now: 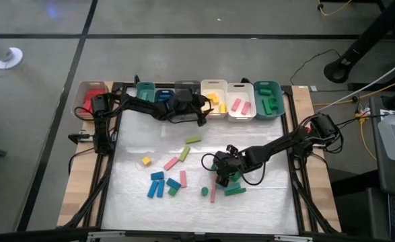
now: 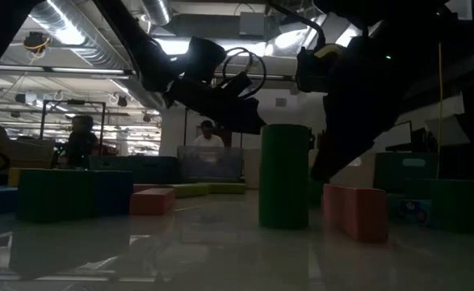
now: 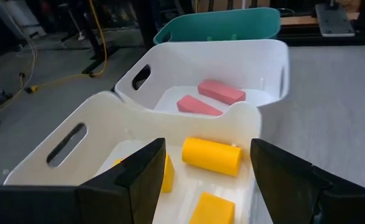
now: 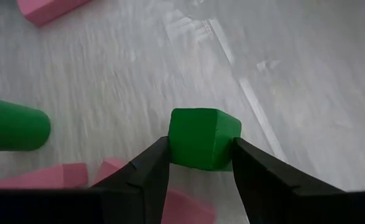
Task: Sort blocks
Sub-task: Put the green block into the right green bin
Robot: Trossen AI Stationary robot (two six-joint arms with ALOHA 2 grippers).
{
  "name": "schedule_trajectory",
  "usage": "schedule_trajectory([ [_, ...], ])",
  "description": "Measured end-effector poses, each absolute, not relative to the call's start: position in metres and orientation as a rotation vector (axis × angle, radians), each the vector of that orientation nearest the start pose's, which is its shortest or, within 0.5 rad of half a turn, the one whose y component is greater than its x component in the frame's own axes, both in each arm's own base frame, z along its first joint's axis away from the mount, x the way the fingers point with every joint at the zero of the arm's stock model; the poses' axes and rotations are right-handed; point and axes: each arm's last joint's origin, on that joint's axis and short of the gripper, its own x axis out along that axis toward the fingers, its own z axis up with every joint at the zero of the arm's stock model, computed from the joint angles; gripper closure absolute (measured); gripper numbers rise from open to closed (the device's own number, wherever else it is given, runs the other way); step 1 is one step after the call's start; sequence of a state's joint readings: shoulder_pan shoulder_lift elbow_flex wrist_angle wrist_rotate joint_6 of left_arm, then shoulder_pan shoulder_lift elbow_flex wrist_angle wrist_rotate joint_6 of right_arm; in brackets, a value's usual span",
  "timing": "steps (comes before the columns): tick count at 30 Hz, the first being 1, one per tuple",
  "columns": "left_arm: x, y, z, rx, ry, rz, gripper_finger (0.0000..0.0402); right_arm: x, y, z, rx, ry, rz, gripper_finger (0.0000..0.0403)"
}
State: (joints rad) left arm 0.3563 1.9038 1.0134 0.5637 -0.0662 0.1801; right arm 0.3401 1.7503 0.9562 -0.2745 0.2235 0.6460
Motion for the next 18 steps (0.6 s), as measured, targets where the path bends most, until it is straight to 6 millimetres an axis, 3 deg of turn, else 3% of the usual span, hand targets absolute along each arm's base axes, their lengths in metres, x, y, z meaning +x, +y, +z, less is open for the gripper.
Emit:
schedule_trajectory([
  [6, 0.377, 0.131, 0.170, 0.174, 0.365, 0.355, 0.0179, 0.311, 0.103, 0.147, 0.276, 0.991, -0.249, 0.0233],
  [18, 0.378, 0.125, 0.173, 0.200, 0.356, 0.336, 0.0179, 0.317, 0.103, 0.169, 0.165, 1.001, -0.224, 0.0233],
])
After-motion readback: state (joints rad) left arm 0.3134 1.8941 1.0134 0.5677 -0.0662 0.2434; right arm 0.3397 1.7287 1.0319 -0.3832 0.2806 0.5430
